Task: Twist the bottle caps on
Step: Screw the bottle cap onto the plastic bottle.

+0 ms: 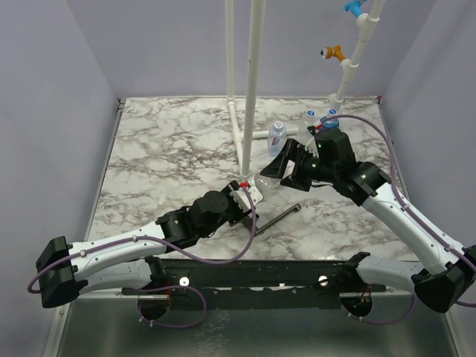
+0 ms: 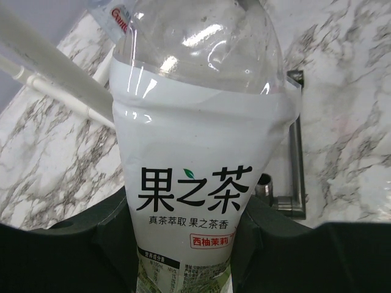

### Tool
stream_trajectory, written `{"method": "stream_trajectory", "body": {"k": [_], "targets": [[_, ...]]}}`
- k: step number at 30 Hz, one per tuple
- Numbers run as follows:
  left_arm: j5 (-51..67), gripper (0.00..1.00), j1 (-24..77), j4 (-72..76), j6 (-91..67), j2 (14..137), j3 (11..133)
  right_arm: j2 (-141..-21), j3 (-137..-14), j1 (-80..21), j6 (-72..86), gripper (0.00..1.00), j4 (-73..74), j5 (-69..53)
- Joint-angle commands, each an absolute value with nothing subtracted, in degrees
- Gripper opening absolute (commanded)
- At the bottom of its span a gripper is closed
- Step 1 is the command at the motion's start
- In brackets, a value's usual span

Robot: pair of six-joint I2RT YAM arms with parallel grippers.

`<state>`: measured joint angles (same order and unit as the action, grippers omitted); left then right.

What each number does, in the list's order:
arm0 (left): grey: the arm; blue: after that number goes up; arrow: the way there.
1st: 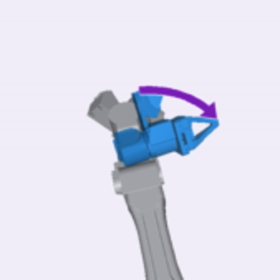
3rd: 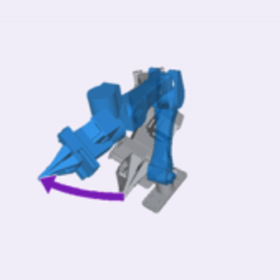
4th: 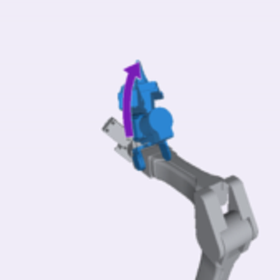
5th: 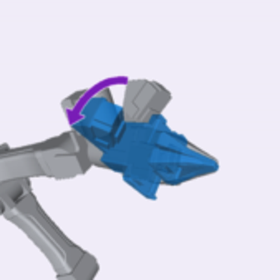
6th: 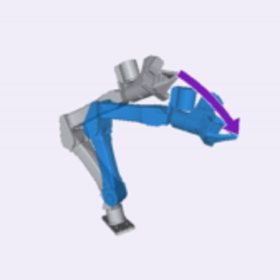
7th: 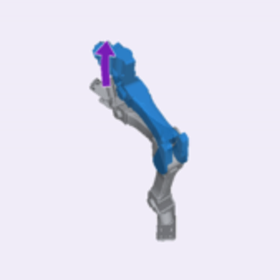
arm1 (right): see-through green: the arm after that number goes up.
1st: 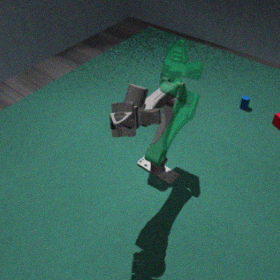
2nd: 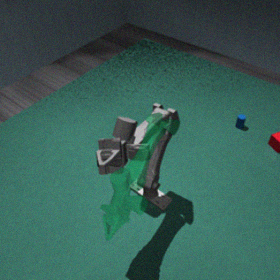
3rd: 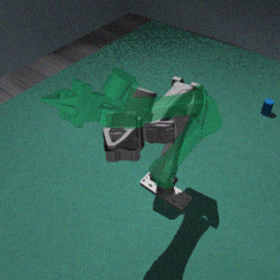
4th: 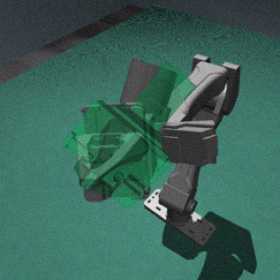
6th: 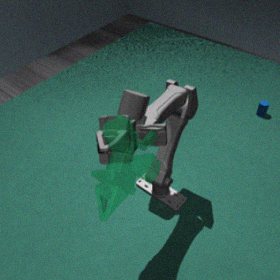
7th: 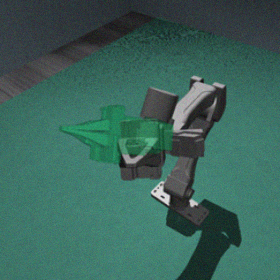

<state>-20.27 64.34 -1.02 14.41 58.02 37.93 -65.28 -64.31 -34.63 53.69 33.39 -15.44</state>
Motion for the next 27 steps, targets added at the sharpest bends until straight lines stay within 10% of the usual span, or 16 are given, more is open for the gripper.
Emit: {"method": "stream_trajectory", "body": {"k": [1, 13, 27], "targets": [[-9.2, 0.0, 62.8, 1.7, 11.3, 55.1, 40.8, -63.2, -71.7, -35.7, 45.0, 0.95, 39.0, -8.6], [31.5, 0.0, 46.2, -2.2, 0.3, 52.9, 40.7, -56.0, -70.2, -35.7, 21.6, 0.93, 34.7, -21.8], [43.8, 0.0, 41.9, -0.3, -5.7, 55.9, 40.9, -59.1, -69.5, -35.6, 16.7, 0.63, 35.9, -31.2]]}}
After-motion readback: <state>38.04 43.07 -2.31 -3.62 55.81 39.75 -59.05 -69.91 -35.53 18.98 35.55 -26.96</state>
